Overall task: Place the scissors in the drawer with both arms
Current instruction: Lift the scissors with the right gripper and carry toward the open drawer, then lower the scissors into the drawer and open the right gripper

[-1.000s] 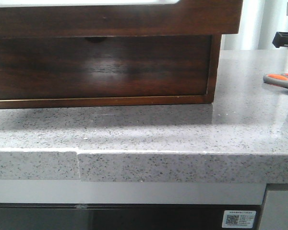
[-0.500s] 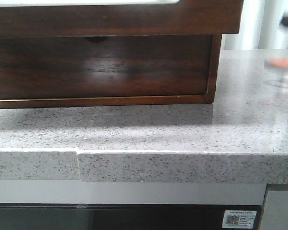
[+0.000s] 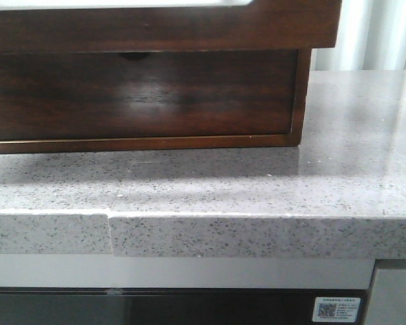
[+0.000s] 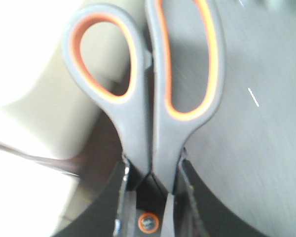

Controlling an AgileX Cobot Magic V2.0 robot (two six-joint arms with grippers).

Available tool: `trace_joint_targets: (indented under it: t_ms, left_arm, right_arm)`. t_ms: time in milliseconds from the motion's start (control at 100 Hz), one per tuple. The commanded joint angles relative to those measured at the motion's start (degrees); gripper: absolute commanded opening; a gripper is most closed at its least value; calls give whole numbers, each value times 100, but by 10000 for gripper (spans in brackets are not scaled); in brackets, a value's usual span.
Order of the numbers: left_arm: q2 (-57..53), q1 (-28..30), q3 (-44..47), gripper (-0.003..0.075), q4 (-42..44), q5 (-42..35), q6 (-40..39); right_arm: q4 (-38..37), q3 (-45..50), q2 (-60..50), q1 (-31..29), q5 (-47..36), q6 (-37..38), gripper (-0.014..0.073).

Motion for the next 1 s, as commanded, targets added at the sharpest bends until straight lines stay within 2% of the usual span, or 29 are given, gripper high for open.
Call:
trace_joint_targets:
  t_ms: [0,230,420,630,990]
  left_arm:
    - [24,-18,-164,284,-255,-99,-84]
    - [24,-18,-164,284,-255,-99,-84]
    - [24,-18,-164,284,-255,-99,-84]
    - [24,-18,-164,284,-255,-99,-84]
    - [24,-18,-164,284,-255,-99,-84]
  right_arm:
    - [150,-582,-204,517,-310,-448,-73]
    - [150,-773,-170,2003,-668,-1832,-73]
    - [150,-773,123,2720,-872,-2781,-73]
    - [140,-773,701,2967,-1111,-3543,-73]
    - [6,-773,1279,3017,-968,-4071,-73]
